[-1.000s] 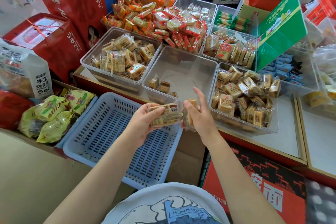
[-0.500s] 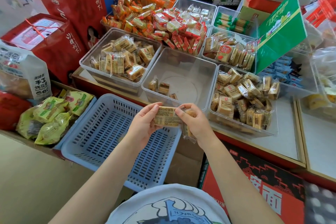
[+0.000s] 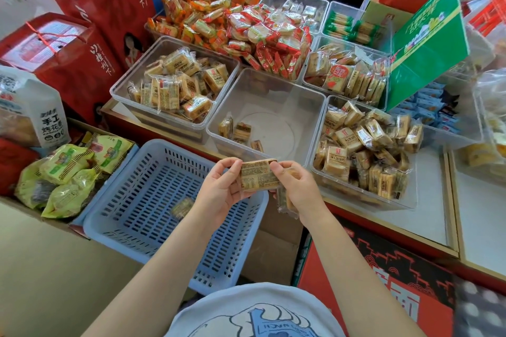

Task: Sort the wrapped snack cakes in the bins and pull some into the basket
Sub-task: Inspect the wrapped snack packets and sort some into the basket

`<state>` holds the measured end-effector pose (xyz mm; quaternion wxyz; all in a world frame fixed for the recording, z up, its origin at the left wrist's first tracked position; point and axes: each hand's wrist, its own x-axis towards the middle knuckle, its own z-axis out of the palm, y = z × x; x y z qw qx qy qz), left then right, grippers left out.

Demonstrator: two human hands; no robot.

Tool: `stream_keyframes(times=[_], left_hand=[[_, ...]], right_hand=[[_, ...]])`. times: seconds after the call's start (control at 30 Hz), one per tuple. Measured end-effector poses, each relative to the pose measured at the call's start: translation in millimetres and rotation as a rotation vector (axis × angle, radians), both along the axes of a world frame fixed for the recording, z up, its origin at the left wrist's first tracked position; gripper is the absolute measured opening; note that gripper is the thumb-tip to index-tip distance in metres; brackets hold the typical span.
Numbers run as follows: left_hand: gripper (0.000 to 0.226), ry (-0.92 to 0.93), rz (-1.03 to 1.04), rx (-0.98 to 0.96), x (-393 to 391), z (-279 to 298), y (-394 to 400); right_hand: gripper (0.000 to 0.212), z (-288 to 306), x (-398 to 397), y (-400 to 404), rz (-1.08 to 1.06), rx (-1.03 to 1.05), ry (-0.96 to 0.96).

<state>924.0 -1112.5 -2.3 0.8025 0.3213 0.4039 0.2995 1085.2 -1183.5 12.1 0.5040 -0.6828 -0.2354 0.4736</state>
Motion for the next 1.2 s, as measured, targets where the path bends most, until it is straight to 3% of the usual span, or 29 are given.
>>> stream_keyframes(times=[0.13, 0.43, 0.57, 0.63, 0.77, 0.93, 1.07, 1.2], left_hand=[[0.022, 0.045, 0.03, 0.021, 12.9, -0.6, 6.5], [0.02, 0.062, 0.183, -0.07, 40.7, -5.7, 37.8], [0.024, 0.099, 0.232, -0.141, 57.2, -7.0, 54.6], [0.03, 0.114, 0.227, -0.183, 64.8, -10.2, 64.1], [0.02, 0.116, 0.114, -0.065, 69.8, -22.0, 86.3], [0.018, 0.007, 0.165, -0.131, 73.8, -34.5, 118.9], [0.033, -0.024, 0.199, -0.141, 84.0, -41.5, 129.8], [0.047, 0.05, 0.178, -0.094, 93.2, -51.5, 135.1]], right_hand=[[0.023, -5.4, 8.1, 8.6, -0.072, 0.007, -0.035], [0.034, -12.0, 34.9, 37.5, 0.031, -0.124, 0.038], [0.023, -22.3, 44.6, 58.8, -0.026, -0.069, -0.012], [0.019, -26.4, 49.8, 72.6, -0.057, -0.047, -0.01], [0.016, -33.2, 60.8, 100.7, -0.069, -0.053, 0.013], [0.015, -43.2, 73.4, 128.7, -0.096, -0.09, 0.11], [0.014, -47.9, 80.4, 140.0, -0.076, -0.118, 0.241], [0.003, -55.9, 88.1, 150.6, -0.093, -0.134, 0.159]])
